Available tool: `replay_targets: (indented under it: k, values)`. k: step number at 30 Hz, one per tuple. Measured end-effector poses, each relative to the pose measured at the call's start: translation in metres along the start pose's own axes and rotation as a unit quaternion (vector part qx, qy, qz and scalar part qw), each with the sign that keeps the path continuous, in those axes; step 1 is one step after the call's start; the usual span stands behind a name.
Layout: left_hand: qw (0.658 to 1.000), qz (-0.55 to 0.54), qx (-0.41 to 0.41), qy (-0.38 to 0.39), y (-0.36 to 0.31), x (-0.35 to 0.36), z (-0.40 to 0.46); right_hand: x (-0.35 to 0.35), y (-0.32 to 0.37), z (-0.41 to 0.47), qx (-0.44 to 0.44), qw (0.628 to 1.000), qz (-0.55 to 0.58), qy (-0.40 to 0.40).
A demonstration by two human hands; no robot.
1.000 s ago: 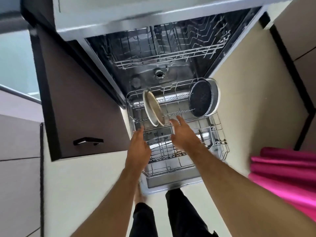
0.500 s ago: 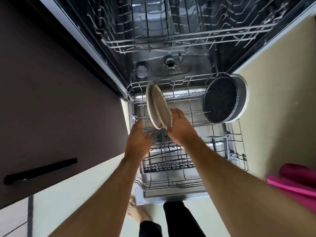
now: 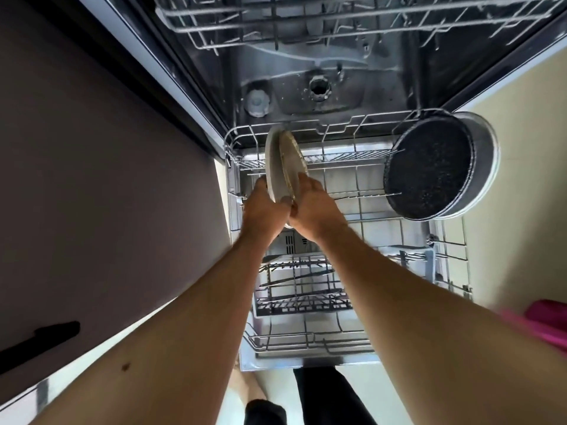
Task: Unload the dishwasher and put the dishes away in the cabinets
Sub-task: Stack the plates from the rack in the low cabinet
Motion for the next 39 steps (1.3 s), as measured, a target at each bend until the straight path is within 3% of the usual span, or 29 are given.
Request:
replay_targets:
  k: [6,14,24,33,39]
  values:
    - [0.997,-0.062,-0.037,-0.036,-0.005,0.003,0.017,-0.004,-0.001,0.005,0.029,1.0,-0.002,0.008]
    - [0.995,0.048,-0.053,-0.067,-0.009,0.0,0.002,-0.014,-0.002,-0.006,0.039,0.999,0.03,-0.012]
    - [0.993,0.096,0.026,-0.06,-0.025,-0.031,-0.158,-0.036,0.046,-0.146,0.022,0.993,0.11,-0.038]
    - [0.979,0.148,0.139,-0.027,-0.07,-0.085,-0.326,-0.089,0.128,-0.313,0.036,0.961,0.231,-0.149]
    - [0.962,0.161,0.221,-0.025,-0.074,-0.125,-0.419,-0.094,0.172,-0.402,0.034,0.952,0.25,-0.175]
Point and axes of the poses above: each hand's wrist, its own z-axis towards the middle knuckle, its own x-axis out of the palm, y = z × x, the point moved 4 cm from there along z, towards the middle knuckle, and after that the axes turned 11 degrees about y, right-handed, at the moved point
